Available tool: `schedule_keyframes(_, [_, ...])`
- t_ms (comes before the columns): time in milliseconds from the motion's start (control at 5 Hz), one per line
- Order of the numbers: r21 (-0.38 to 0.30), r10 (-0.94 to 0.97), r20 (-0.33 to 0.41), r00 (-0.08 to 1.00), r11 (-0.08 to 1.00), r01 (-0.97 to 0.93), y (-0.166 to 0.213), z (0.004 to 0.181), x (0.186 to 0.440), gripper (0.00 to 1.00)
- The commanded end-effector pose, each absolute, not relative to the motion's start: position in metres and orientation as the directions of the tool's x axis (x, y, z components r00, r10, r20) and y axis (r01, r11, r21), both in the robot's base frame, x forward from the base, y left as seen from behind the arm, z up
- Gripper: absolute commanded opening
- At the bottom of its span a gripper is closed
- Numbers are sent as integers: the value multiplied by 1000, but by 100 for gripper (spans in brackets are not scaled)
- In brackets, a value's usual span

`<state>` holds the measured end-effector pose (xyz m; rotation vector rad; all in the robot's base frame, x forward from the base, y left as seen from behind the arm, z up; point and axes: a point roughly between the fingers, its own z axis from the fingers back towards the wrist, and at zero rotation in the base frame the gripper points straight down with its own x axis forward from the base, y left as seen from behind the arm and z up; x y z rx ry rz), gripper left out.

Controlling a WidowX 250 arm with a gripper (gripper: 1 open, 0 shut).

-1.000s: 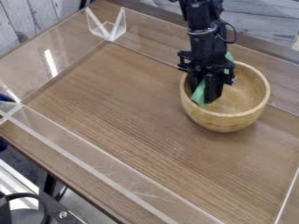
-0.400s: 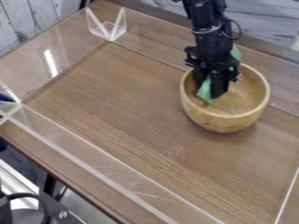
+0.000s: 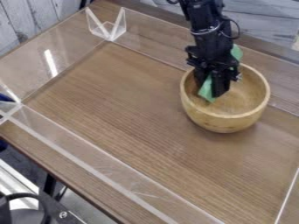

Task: Put the green block in the brown bowl

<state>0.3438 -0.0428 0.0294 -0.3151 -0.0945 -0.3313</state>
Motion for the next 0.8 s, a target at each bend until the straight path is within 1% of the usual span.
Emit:
schedule_keyframes(0, [-261, -352, 114, 929, 892, 370, -49, 21, 337, 0])
schedule_keyframes(400, [-193, -411, 81, 908, 887, 419, -56, 22, 334, 0])
schedule_keyframes(600, [-175, -418, 90, 904, 887, 427, -64, 19, 337, 0])
